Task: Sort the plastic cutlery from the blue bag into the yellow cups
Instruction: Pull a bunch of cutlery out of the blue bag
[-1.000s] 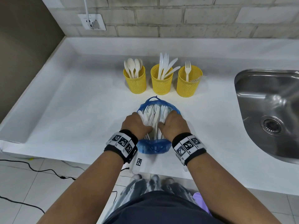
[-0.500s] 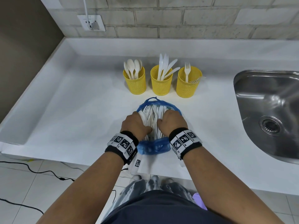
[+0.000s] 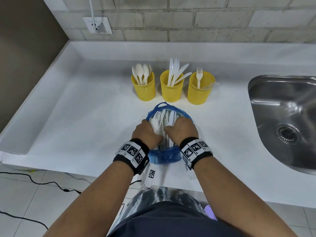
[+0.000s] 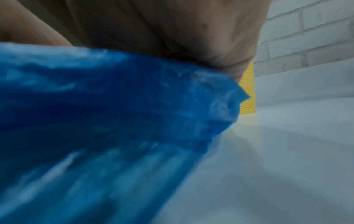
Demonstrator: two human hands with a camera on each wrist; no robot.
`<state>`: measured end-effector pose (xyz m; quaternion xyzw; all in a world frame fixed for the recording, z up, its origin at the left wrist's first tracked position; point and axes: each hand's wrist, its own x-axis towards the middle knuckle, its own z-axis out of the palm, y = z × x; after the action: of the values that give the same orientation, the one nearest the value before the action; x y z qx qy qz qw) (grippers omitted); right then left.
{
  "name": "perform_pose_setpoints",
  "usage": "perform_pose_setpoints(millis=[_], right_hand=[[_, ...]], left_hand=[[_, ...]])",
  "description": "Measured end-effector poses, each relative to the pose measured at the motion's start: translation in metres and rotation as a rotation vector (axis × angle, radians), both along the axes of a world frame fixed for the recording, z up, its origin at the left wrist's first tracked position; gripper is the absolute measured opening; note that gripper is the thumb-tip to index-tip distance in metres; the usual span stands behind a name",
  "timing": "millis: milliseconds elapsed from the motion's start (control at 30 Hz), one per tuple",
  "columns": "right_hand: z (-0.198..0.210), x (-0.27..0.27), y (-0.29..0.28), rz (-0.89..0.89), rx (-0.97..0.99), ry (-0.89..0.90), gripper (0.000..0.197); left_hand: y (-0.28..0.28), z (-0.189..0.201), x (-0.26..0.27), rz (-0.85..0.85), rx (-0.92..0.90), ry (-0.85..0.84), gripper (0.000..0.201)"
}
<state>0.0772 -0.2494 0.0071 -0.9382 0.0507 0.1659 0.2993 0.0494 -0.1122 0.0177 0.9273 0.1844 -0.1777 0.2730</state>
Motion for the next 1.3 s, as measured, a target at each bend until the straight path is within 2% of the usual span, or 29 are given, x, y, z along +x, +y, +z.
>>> perform_pose_setpoints(millis=[67,167,267,467,667,767,867,967,1067,1167,1300], right_hand=[[0.001,0.004,0.000,0.053,-0.008,-0.011,0.028],[0.002,0.005,0.001,0.122,-0.059,-0.014,0.041],[-0.001,0.007,0.001,0.093,-0.063,-0.007,0.035],[-0.002,0.008,-0.001,-0.007,0.057,0.020,0.027],[-0.004,0.011,-0.006,-0.078,0.242,0.052,0.016],[-0.003,0.009,-0.007,-0.028,0.247,0.028,0.024],[-0.003,0.008,-0.006,-0.013,0.258,0.031,0.025],[-0.004,0.010,-0.005,0.018,0.244,0.044,0.009],[-0.005,0.013,-0.006,0.010,0.259,0.060,0.018],[0.000,0.013,-0.007,0.024,0.323,0.081,0.012],[0.003,0.010,-0.009,0.020,0.388,0.132,0.008]], left_hand=[[0.001,0.000,0.001,0.021,-0.005,-0.015,0.060],[0.000,0.000,0.001,0.024,0.018,-0.043,0.062],[-0.001,-0.001,0.001,-0.008,0.039,-0.040,0.056],[-0.002,-0.003,0.000,0.001,-0.010,-0.036,0.053],[0.002,-0.001,0.000,0.059,-0.186,-0.024,0.026],[0.007,0.002,-0.001,0.073,-0.263,0.025,0.013],[0.010,0.003,-0.001,0.115,-0.311,0.049,0.018],[0.010,0.005,-0.002,0.124,-0.343,0.048,0.018],[0.009,0.005,-0.002,0.140,-0.404,0.056,0.019],[0.009,0.007,-0.003,0.147,-0.443,0.066,0.012],[0.006,0.009,-0.003,0.151,-0.463,0.066,0.014]])
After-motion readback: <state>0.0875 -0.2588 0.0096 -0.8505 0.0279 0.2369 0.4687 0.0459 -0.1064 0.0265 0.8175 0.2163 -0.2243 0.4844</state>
